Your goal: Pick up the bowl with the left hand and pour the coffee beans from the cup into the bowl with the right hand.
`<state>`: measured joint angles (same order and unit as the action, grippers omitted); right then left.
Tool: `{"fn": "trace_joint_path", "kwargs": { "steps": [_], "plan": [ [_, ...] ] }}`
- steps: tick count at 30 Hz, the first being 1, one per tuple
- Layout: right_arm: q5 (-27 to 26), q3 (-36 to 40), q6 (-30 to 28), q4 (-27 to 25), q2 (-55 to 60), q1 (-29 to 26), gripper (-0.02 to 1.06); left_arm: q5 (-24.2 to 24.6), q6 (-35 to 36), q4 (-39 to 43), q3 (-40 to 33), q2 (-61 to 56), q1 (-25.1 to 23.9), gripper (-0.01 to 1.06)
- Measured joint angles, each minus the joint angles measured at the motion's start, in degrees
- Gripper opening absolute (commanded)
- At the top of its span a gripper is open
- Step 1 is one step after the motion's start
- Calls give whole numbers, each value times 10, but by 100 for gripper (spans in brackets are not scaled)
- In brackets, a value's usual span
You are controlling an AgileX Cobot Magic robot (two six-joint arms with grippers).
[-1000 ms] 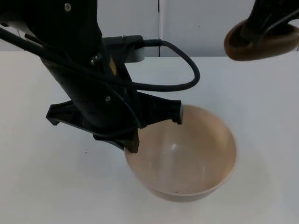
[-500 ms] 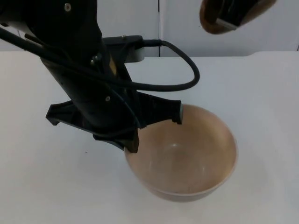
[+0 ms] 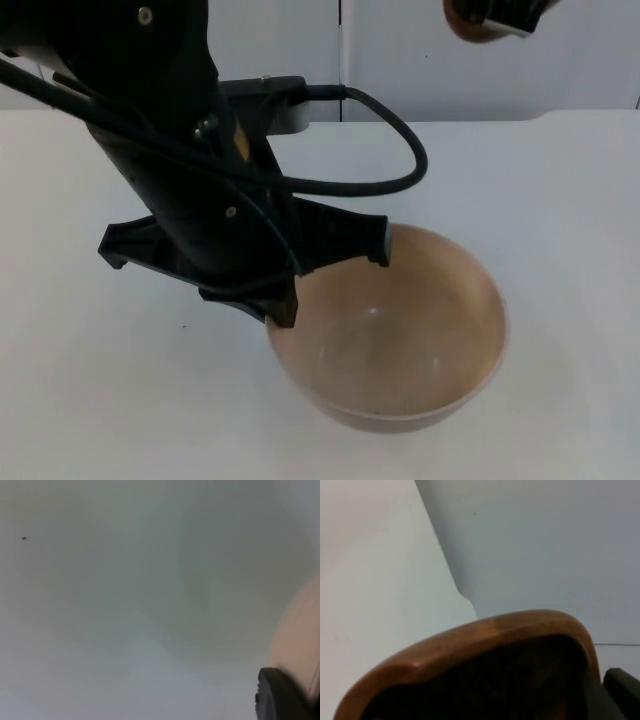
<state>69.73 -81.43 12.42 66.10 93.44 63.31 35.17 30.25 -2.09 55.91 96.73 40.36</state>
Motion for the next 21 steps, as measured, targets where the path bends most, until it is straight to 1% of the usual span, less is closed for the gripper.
{"fn": "trace_joint_path", "kwargs": {
  "steps": [1, 6, 13, 21],
  "plan": [
    [1, 0, -1, 11, 0, 7, 0, 0, 0, 0, 0, 0, 0, 0],
    [1, 0, -15, 25, 0, 22, 0, 0, 0, 0, 0, 0, 0, 0],
    [1, 0, -34, 54, 0, 23, 0, 0, 0, 0, 0, 0, 0, 0],
    [1, 0, -54, 71, 0, 23, 0, 0, 0, 0, 0, 0, 0, 0]
  ]
}}
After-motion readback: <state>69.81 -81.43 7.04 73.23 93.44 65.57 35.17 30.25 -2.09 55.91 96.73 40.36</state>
